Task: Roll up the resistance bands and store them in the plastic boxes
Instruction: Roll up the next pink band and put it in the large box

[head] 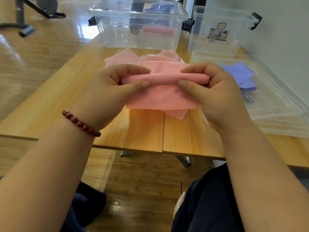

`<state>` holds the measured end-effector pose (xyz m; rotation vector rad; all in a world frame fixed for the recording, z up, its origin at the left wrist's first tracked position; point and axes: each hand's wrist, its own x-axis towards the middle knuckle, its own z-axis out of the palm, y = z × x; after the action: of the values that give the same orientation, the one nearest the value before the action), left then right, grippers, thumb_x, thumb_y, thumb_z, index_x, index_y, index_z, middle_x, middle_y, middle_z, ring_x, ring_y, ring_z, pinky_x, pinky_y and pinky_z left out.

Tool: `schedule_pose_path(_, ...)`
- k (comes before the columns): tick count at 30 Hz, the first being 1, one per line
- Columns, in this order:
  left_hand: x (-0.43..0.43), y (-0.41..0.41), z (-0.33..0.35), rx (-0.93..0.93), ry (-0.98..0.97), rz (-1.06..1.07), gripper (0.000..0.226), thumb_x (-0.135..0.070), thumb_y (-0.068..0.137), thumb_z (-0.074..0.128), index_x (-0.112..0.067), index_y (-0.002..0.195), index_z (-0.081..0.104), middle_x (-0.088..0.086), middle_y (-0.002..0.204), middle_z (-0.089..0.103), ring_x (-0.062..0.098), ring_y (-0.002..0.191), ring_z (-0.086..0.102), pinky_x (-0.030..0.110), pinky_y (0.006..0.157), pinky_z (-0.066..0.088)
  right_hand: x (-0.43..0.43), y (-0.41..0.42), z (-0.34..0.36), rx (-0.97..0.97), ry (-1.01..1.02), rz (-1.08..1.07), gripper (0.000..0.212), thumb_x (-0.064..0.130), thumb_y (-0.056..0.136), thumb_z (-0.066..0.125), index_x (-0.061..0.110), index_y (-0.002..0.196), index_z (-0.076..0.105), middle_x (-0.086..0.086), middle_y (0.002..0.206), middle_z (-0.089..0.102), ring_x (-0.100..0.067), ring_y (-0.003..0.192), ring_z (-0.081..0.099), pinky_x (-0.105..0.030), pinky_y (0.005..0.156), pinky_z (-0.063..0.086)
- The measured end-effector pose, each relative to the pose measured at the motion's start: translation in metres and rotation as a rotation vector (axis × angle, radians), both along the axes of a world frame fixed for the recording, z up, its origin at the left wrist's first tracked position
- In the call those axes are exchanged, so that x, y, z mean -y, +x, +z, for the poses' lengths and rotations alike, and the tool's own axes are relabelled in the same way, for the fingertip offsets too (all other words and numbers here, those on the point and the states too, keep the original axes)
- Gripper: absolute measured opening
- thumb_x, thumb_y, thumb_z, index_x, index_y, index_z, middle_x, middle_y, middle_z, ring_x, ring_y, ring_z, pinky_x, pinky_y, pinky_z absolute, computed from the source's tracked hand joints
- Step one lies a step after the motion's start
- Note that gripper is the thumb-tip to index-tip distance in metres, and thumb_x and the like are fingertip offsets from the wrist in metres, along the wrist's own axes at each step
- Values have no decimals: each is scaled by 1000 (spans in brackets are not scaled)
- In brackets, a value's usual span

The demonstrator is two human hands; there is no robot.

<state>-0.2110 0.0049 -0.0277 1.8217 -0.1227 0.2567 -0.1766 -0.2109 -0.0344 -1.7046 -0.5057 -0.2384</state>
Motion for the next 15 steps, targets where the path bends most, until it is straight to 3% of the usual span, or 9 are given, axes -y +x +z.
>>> schedule_pose_path(4,3,-2,2,-50,-2,-23,35,-41,67,73,-37,103,71,-11,99,69,8,87,64,26,72,53,1,0,0,40,-17,-12,26,18,80,74,43,86,69,20,92,67,-12,96,64,-34,82,55)
schedule_pose_path(8,1,-1,2,-15,-9,12,22,-36,71,79,-39,92,77,-2,105,72,23,102,66,45,90,56,0,1,-1,7,-15,16,26,19,80,75,40,92,67,15,100,68,-11,99,64,-31,82,55)
schedule_pose_path(11,0,0,0,8,2,25,20,-34,72,73,-42,89,77,-5,102,72,21,103,65,47,93,55,2,1,-2,-70,-22,49,22,27,85,73,39,101,67,8,108,69,-11,100,65,-30,81,56)
schedule_pose_path(15,-1,0,0,-16,-23,5,28,-30,69,76,-37,96,76,-4,108,72,19,105,65,45,95,54,1,1,-1,-24,-7,-6,18,22,84,74,39,90,71,17,97,69,-4,96,64,-22,79,52)
